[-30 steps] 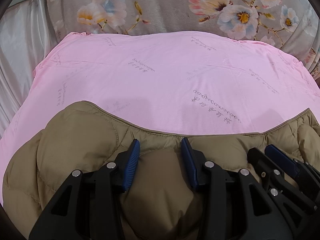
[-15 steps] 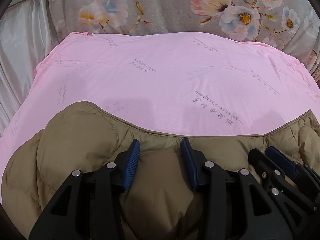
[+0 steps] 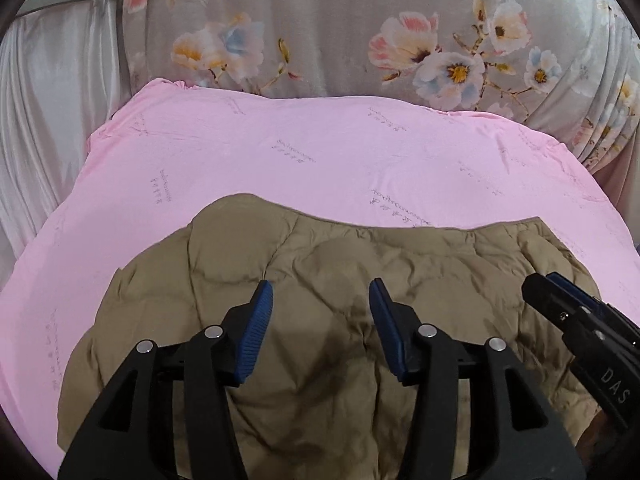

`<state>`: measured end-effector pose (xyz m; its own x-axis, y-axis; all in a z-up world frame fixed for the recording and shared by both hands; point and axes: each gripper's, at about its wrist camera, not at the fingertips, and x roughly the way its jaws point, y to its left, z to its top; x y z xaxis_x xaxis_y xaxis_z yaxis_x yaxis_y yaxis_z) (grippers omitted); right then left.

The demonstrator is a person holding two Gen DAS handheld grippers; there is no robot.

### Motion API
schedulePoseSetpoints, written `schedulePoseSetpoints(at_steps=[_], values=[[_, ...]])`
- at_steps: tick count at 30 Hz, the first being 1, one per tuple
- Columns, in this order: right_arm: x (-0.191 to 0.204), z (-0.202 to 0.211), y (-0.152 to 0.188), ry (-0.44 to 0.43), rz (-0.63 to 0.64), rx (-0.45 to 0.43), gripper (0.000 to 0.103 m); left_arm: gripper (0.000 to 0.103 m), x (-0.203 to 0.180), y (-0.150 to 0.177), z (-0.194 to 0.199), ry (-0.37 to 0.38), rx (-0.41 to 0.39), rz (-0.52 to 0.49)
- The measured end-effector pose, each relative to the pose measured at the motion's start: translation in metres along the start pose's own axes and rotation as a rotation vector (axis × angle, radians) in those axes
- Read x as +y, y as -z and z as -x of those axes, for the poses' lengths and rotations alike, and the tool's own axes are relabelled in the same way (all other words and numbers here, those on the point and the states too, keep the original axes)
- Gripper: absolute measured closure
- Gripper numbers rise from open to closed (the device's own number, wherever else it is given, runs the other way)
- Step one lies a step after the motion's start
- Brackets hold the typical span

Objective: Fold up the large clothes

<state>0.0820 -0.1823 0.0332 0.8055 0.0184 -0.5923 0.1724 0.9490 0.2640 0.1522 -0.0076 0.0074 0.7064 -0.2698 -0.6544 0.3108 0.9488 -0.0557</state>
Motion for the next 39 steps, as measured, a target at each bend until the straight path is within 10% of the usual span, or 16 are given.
schedulePoseSetpoints(at_steps=[9,29,34,39], values=[[0.01,-0.02,0.053,0.071,0.078,0.026,0.069,0.051,-0.012,0.046,-0.012,-0.089,0.009,-0.062],[0.015,-0.03,0.054,0.126,0.119,0.06,0.067,0.05,-0.018,0.054,-0.023,-0.141,0.006,-0.09],[0.012,-0.026,0.049,0.093,0.119,0.081,0.067,0.048,0.022,0.054,0.02,0.018,0.011,0.098],[0.022,-0.01,0.029,0.028,0.099,0.059,0.067,0.01,0.108,0.063,0.093,0.005,-0.065,0.316]])
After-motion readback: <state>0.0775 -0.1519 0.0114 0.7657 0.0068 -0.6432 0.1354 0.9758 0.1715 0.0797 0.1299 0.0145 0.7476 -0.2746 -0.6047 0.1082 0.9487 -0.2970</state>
